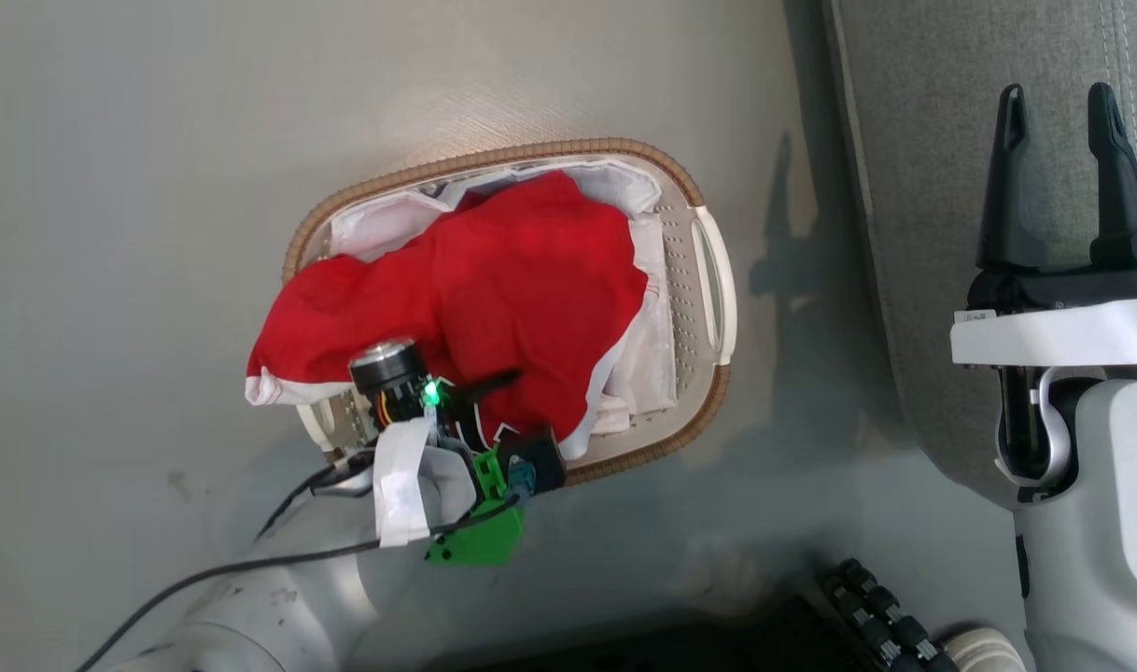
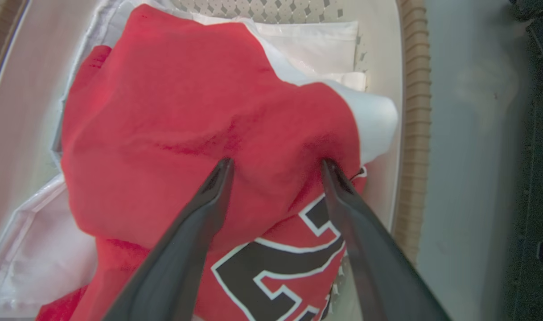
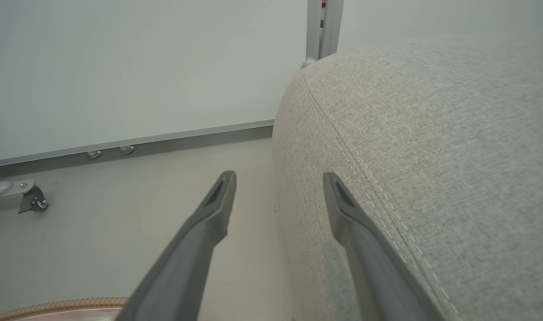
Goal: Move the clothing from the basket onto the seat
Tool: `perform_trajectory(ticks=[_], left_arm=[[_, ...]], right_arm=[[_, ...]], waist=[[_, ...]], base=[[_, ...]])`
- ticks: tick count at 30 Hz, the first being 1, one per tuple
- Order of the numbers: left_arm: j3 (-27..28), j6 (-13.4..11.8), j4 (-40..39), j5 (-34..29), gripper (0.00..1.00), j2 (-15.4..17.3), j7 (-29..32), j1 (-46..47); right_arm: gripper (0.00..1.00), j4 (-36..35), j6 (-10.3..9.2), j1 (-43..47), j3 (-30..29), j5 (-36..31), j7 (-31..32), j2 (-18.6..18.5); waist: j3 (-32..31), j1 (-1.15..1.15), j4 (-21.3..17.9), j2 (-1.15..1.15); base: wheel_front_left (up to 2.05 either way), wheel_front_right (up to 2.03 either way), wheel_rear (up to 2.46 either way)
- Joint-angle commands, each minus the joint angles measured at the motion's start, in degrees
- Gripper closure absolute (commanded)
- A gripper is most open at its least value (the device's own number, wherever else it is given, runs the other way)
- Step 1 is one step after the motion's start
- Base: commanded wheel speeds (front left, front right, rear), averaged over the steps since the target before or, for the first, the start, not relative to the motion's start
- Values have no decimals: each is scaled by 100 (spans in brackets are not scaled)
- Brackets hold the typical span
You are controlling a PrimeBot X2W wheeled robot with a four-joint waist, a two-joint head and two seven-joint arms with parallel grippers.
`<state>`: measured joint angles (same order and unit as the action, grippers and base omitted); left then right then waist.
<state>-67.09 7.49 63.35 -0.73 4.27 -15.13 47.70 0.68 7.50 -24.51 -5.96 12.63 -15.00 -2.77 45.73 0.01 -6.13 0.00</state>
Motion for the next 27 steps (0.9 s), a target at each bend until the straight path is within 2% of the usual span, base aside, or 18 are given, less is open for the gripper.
perform_trajectory(ticks=[1,6,9,10,11,13,22,25,27], left_arm=[[-41,-21,103,-56,0,15,-4,208],[-40,-273,518,-42,0,-34,38,405],[20,-325,690,68,0,-67,183,467],[45,-323,731,118,26,-74,247,480],[53,-313,754,145,59,-82,279,486],[66,-299,789,220,100,-98,281,491],[368,-405,485,701,100,-131,27,290],[550,-473,193,924,100,-123,-9,190],[607,-528,-104,961,100,-5,-11,122]], right_arm=[[0,-21,-2,-77,2,54,-28,-20],[0,-18,-2,-99,16,111,-28,-20],[0,-18,-2,-123,29,126,-28,-20],[0,-14,-2,-132,34,139,-28,-20],[0,-9,-2,-140,37,145,-28,-21],[0,7,-2,-152,42,154,-28,-20],[0,118,-2,-123,31,160,-28,-21],[0,182,-2,-60,12,126,-28,-21],[0,228,-2,-2,1,93,-28,-22]], waist=[[133,-1,-100,0],[223,-1,-134,0],[255,-1,-148,0],[261,-1,-152,0],[264,-1,-154,0],[262,-1,-155,0],[49,-1,-103,0],[-132,-1,-61,0],[-271,-1,-29,0]], base=[[0,0,0],[0,0,0],[0,0,0],[0,0,0],[0,0,0],[0,0,0],[0,0,0],[0,0,0],[0,0,0]])
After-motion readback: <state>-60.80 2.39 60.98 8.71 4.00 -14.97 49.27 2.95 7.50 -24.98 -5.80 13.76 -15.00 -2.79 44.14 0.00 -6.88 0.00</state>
